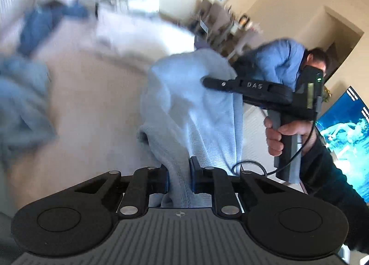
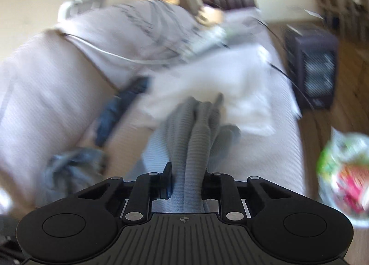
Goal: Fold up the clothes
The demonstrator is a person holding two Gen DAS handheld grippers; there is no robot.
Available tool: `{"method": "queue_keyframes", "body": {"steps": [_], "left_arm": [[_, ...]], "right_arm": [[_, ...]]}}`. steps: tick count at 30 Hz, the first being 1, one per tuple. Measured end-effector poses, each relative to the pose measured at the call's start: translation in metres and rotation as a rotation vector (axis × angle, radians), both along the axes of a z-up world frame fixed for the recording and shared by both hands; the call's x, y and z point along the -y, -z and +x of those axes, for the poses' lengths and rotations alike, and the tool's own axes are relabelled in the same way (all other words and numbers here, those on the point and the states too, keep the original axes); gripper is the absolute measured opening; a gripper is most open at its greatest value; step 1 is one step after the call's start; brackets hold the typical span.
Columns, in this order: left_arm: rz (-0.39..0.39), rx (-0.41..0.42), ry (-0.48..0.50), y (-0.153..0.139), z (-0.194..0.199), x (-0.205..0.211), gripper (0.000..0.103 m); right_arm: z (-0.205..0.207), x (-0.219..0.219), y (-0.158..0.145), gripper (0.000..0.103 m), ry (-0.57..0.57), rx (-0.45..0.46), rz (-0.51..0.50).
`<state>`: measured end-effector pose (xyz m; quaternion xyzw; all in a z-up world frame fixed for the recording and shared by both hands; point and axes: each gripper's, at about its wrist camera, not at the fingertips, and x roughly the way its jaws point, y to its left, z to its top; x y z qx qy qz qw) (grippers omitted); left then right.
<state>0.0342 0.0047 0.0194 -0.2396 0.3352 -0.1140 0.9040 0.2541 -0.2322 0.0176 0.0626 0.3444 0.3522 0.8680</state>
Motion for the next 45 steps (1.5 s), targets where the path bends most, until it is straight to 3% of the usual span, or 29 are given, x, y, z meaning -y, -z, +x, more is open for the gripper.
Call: {"method": "queue_keyframes", "body": {"steps": [5,8,9,11,12,14,15,17,19,22,24,27,31,34,38,42,45], "left_arm": [[0.107,0.018,-0.130,-0.017,-0.024,-0.020,0.016],[0.150,-0.114,-0.212,0.017,-0.026,-0.028,0.021],[0.139,-0.180,-0.228,0.032,-0.025,-0.032,0.021],[0.073,-0.286,-0.261,0.055,-0.029,-0.044,0.023],[0.049,-0.301,-0.277,0.059,-0.034,-0.050,0.024],[0.011,-0.287,-0.298,0.058,-0.042,-0.063,0.031],[0.002,-0.280,-0.310,0.055,-0.044,-0.069,0.038],[0.008,-0.253,-0.329,0.046,-0.043,-0.080,0.042],[0.025,-0.208,-0.330,0.039,-0.035,-0.084,0.046],[0.040,-0.150,-0.330,0.030,-0.010,-0.095,0.064],[0.077,-0.113,-0.311,0.027,0.014,-0.104,0.069],[0.159,-0.127,-0.291,0.028,0.050,-0.112,0.071],[0.174,-0.144,-0.249,0.020,0.081,-0.123,0.071],[0.185,-0.149,-0.213,0.017,0.104,-0.122,0.081],[0.200,-0.225,-0.179,0.027,0.131,-0.120,0.081],[0.233,-0.245,-0.154,0.038,0.142,-0.116,0.081],[0.258,-0.244,-0.135,0.043,0.151,-0.114,0.082]], "right_arm": [[0.007,-0.057,-0.022,0.022,-0.144,0.052,0.095],[0.020,-0.101,-0.002,0.030,-0.191,-0.010,0.075],[0.025,-0.115,0.010,0.044,-0.181,-0.046,0.029],[0.032,-0.134,0.036,0.058,-0.132,-0.117,-0.072],[0.034,-0.138,0.045,0.059,-0.107,-0.146,-0.114],[0.035,-0.131,0.053,0.061,-0.095,-0.194,-0.162],[0.033,-0.123,0.053,0.066,-0.091,-0.204,-0.174],[0.027,-0.104,0.048,0.071,-0.071,-0.230,-0.187],[0.017,-0.083,0.042,0.074,-0.041,-0.289,-0.167],[0.001,-0.058,0.039,0.087,-0.027,-0.413,-0.083],[-0.010,-0.052,0.043,0.088,-0.028,-0.482,-0.060],[-0.026,-0.047,0.054,0.088,-0.007,-0.588,-0.038],[-0.049,-0.041,0.077,0.088,0.101,-0.798,0.049],[-0.067,-0.033,0.091,0.088,0.188,-0.932,0.120],[-0.078,-0.032,0.104,0.090,0.285,-0.906,0.088],[-0.088,-0.030,0.121,0.090,0.328,-0.965,0.192],[-0.092,-0.037,0.124,0.091,0.328,-0.921,0.213]]}}
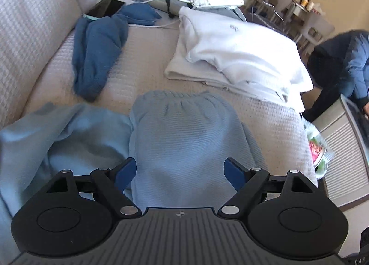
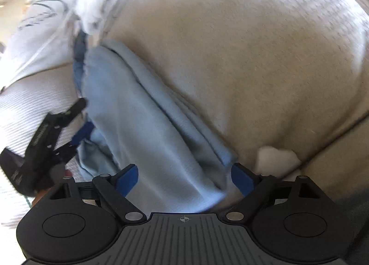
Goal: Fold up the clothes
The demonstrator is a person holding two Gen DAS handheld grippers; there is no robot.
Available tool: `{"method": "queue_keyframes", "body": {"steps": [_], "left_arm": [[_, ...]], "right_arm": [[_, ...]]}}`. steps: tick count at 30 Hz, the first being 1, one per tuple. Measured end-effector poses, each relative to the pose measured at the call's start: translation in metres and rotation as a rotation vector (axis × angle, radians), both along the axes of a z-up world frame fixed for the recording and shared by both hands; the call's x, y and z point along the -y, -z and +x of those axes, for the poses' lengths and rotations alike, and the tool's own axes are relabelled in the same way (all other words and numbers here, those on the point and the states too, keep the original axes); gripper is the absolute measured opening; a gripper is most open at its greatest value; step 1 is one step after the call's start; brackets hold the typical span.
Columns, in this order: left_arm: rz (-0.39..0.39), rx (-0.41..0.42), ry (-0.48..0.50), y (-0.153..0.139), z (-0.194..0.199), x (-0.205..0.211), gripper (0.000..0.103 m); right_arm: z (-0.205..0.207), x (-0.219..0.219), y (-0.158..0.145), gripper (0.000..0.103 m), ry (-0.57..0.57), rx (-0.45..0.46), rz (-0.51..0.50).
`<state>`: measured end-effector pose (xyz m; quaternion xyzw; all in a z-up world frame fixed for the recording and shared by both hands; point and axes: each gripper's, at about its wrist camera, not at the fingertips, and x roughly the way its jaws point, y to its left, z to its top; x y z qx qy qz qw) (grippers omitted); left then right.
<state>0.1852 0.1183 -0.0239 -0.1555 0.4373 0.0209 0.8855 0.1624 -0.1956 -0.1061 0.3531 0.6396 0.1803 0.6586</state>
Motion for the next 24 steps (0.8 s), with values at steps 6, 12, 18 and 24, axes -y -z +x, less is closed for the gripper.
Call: {"method": "queue_keyframes", "body": {"steps": [6,12,18,24], "left_arm": [[0.054,-0.008,0.012,0.013,0.019,0.003,0.082],[0.056,-0.007,0.041,0.027,0.032,0.007,0.082],[0.047,0.023,0.016,0.043,0.034,0.007,0.081],[0.008,0.052,0.015,0.034,0.023,0.003,0.029]], "right_arm": [[-0.009,-0.017,-0.010,0.092,-0.053,0.070,-0.114],[-0.033,-0.012,-0.001,0.092,0.067,0.020,-0.106],[-0.036,-0.030,-0.002,0.093,0.154,0.115,-0.178],[-0.063,-0.039,-0.009,0.060,0.109,0.293,-0.298]]}}
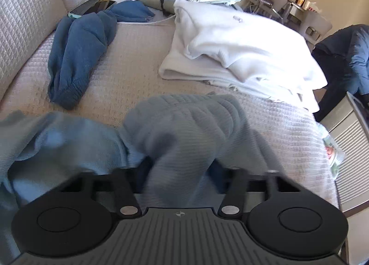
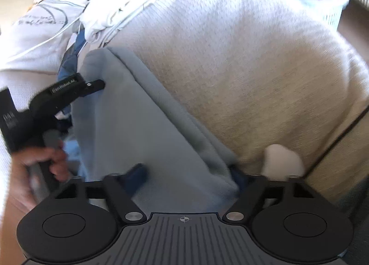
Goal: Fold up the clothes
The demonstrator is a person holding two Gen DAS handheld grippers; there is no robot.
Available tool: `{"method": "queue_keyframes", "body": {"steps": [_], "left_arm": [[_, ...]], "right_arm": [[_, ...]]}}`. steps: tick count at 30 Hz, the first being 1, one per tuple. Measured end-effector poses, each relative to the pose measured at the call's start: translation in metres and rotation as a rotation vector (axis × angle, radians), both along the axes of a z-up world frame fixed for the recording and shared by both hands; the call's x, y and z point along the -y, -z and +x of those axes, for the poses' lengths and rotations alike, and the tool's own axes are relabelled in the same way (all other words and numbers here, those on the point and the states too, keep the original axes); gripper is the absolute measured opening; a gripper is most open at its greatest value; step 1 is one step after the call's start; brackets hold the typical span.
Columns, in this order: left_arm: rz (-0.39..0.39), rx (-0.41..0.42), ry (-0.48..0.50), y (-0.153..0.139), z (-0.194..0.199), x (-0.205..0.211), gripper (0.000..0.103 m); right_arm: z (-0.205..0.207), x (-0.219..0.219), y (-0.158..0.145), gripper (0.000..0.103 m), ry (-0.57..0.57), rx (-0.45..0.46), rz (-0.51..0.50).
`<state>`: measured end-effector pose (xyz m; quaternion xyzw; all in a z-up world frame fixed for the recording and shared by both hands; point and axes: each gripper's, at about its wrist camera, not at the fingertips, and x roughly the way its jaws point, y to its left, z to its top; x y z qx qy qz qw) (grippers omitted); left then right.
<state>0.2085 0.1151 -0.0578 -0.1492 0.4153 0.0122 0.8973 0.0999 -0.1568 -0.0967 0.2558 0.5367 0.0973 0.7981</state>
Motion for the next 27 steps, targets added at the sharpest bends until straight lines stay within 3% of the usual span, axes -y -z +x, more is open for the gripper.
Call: {"method": "queue_keyframes", "body": {"steps": [1,3,5,11,13,15,17,19,21,22,25,26,27], "left_arm": [[-0.007,0.008,-0.004,-0.004,-0.003,0.000,0.024],[-0.012,0.032,-0.005,-0.015,-0.011,0.001,0.020],[-0.029,0.060,-0.006,-0.027,-0.019,0.001,0.017],[-0.243,0.209,-0.097,-0.070,-0.060,-0.013,0.015],[-0.277,0.252,-0.135,-0.077,-0.075,-0.009,0.015],[-0.268,0.238,-0.167,-0.073,-0.083,-0.001,0.018],[-0.222,0.191,-0.188,-0.058,-0.081,0.007,0.022],[-0.163,0.112,-0.195,-0.037,-0.070,0.012,0.023],[-0.157,0.050,-0.213,-0.017,-0.061,0.010,0.031],[-0.167,0.038,-0.218,-0.011,-0.059,0.007,0.036],[-0.183,0.092,-0.196,-0.021,-0.062,-0.003,0.044],[-0.170,0.119,-0.188,-0.027,-0.064,-0.007,0.056],[-0.146,0.147,-0.176,-0.034,-0.065,-0.011,0.069]], "right_arm": [[-0.003,0.005,-0.001,0.055,-0.009,0.016,0.002],[-0.003,0.014,-0.010,0.030,-0.046,0.061,0.010],[-0.003,0.021,-0.021,0.024,-0.089,0.111,0.015],[0.024,0.038,-0.084,0.022,-0.178,0.311,-0.094],[0.038,0.049,-0.106,0.021,-0.188,0.382,-0.149],[0.057,0.057,-0.124,0.021,-0.190,0.419,-0.179],[0.078,0.064,-0.128,0.022,-0.196,0.372,-0.176],[0.099,0.064,-0.111,0.023,-0.217,0.245,-0.157],[0.114,0.062,-0.080,0.026,-0.210,0.147,-0.152],[0.115,0.063,-0.069,0.028,-0.186,0.163,-0.186],[0.117,0.073,-0.055,0.054,-0.105,0.238,-0.308],[0.117,0.079,-0.056,0.069,-0.083,0.252,-0.324],[0.116,0.089,-0.059,0.077,-0.069,0.264,-0.306]]}}
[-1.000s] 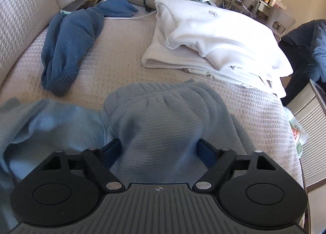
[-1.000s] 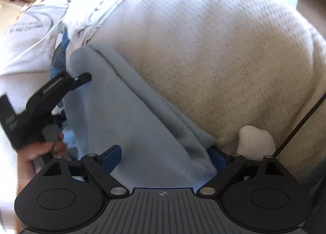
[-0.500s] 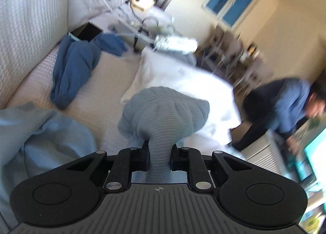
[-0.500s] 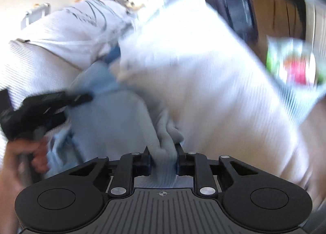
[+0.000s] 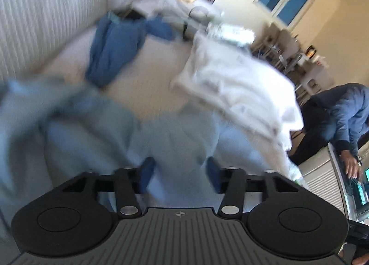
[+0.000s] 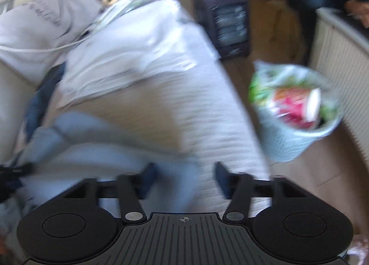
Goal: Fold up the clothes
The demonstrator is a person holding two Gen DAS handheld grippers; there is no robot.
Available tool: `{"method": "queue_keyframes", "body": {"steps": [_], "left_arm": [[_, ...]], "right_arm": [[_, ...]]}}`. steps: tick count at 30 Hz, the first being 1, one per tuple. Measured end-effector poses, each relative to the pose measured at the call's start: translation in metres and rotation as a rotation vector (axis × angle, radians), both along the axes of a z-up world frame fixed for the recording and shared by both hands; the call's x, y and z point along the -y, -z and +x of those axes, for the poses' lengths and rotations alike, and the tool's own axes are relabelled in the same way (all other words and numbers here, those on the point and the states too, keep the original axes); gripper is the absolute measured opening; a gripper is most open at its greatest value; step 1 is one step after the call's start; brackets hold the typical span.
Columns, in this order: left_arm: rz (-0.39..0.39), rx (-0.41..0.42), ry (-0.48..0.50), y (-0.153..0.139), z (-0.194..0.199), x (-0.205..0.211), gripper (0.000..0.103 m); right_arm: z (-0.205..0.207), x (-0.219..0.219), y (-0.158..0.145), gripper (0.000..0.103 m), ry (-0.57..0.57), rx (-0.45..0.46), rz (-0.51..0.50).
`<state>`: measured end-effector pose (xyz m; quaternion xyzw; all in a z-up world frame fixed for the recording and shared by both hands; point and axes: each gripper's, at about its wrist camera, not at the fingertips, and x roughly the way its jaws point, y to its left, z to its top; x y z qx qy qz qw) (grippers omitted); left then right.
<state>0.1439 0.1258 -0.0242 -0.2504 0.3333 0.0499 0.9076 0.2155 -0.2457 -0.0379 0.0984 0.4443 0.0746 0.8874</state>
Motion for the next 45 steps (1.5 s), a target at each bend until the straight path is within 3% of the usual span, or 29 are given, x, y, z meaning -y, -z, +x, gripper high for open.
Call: {"method": "queue_keyframes", "body": {"steps": [1,6,11,13,14,15,19,22,25,28,31,35,37,42,45], "left_arm": [[0.037,0.023,0.022,-0.008,0.001,-0.002,0.077],[0.182,0.036,0.167,-0.016,0.028,0.005,0.077],[0.369,0.022,0.310,0.000,0.058,0.030,0.075],[0.410,-0.010,0.358,0.008,0.068,0.037,0.063],[0.416,-0.045,0.363,0.012,0.072,0.038,0.034],[0.405,-0.072,0.353,0.014,0.075,0.036,0.030],[0.301,0.002,0.267,-0.008,0.063,0.025,0.025],[0.316,0.093,0.307,-0.038,0.059,0.030,0.025],[0.349,0.132,0.355,-0.046,0.072,0.040,0.025],[0.457,0.023,0.375,-0.015,0.100,0.054,0.027],[0.491,-0.089,0.377,0.025,0.118,0.054,0.042],[0.374,-0.105,0.318,0.021,0.118,0.037,0.061],[0.324,-0.108,0.331,0.010,0.114,0.031,0.062],[0.266,-0.083,0.314,-0.014,0.099,0.011,0.082],[0.195,-0.179,0.265,-0.001,0.108,-0.003,0.083]], "right_arm": [[-0.002,0.011,-0.002,0.079,0.004,-0.015,0.048],[-0.009,0.036,0.001,0.084,0.014,-0.205,0.279],[-0.014,0.019,0.014,0.084,0.000,-0.262,0.235],[-0.014,0.015,0.018,0.084,-0.005,-0.281,0.228],[-0.014,0.013,0.020,0.084,-0.008,-0.290,0.224],[-0.014,0.011,0.022,0.084,-0.011,-0.299,0.221],[-0.015,0.013,0.026,0.084,0.009,-0.308,0.233],[-0.016,0.025,0.027,0.084,0.054,-0.301,0.296],[-0.015,0.031,0.032,0.086,0.096,-0.314,0.333],[-0.016,0.029,0.036,0.086,0.118,-0.305,0.318],[-0.018,0.030,0.036,0.086,0.111,-0.280,0.332],[-0.019,0.034,0.039,0.087,0.109,-0.260,0.368],[-0.017,0.034,0.042,0.087,0.087,-0.267,0.421],[-0.013,0.033,0.050,0.087,0.086,-0.314,0.473],[-0.012,0.033,0.052,0.089,0.088,-0.322,0.484]]}}
